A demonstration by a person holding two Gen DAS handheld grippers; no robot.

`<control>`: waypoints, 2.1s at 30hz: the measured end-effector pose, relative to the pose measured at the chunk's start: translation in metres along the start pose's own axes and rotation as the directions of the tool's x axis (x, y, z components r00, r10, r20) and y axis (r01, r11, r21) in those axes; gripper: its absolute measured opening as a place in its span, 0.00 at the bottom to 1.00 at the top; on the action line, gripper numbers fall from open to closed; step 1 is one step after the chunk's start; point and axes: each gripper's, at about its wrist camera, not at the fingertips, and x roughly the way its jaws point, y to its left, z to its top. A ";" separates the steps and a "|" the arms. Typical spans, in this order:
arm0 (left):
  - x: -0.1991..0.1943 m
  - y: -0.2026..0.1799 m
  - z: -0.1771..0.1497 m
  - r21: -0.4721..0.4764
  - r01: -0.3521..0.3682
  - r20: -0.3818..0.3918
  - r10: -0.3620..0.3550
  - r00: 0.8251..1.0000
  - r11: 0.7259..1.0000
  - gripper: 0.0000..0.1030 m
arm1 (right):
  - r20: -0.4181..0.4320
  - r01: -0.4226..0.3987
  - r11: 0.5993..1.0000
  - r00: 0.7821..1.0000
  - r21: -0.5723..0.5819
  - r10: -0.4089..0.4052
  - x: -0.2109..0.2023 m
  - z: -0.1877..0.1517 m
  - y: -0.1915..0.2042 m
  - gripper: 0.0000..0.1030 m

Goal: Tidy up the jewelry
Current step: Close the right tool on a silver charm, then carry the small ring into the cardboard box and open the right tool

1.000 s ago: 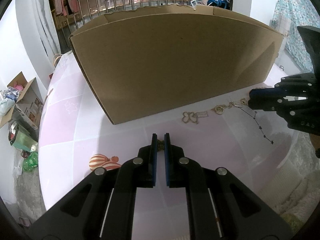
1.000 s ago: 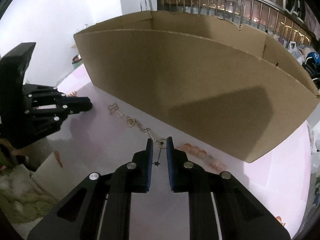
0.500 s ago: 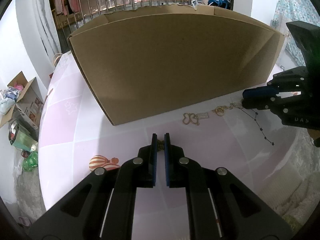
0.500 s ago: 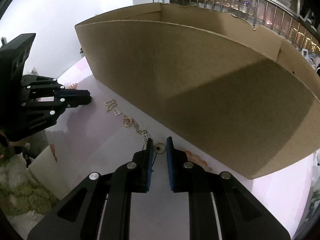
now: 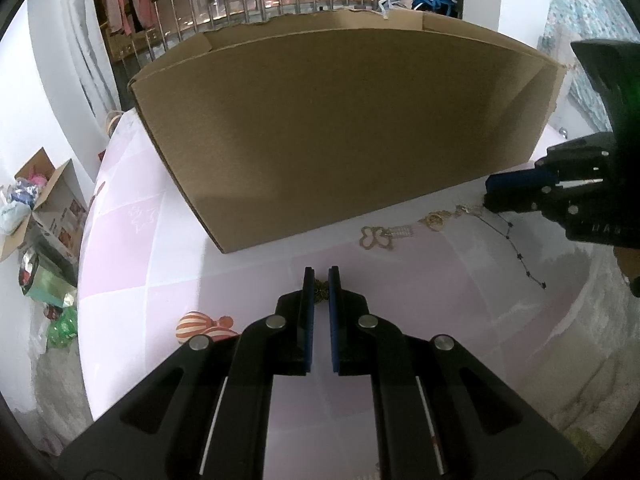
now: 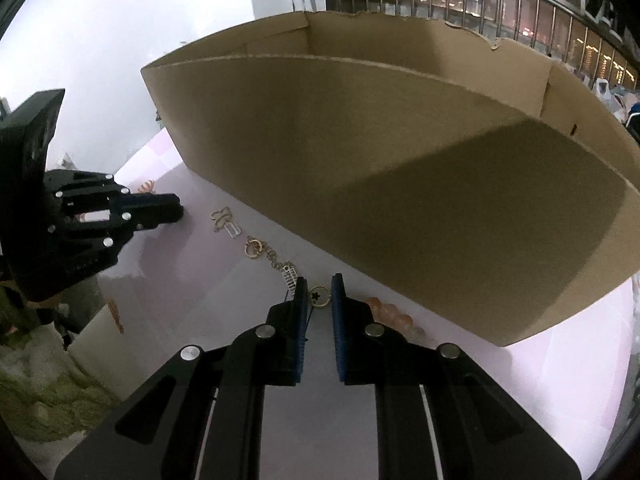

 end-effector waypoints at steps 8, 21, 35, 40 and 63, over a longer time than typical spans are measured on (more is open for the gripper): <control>-0.013 -0.005 0.000 0.010 -0.016 0.025 0.016 1.000 1.000 0.05 | 0.053 0.001 1.000 0.999 0.021 -0.002 -0.019 0.002 0.006 0.12; -0.102 -0.015 0.040 0.024 -0.011 0.272 0.004 0.962 1.000 0.05 | 0.272 -0.002 1.000 0.962 0.000 0.002 -0.090 0.019 0.020 0.12; -0.062 -0.029 0.121 0.117 -0.010 0.334 -0.029 0.942 0.993 0.05 | 0.377 0.019 0.999 0.925 0.048 -0.036 -0.101 0.087 -0.019 0.12; -0.028 -0.030 0.140 0.112 0.016 0.277 -0.047 0.960 0.994 0.05 | 0.302 0.016 0.993 0.952 0.118 -0.052 -0.078 0.098 -0.040 0.12; -0.005 0.008 0.153 -0.038 0.066 0.236 -0.055 0.970 0.997 0.23 | 0.277 -0.004 0.958 0.958 0.285 -0.078 -0.058 0.099 -0.097 0.36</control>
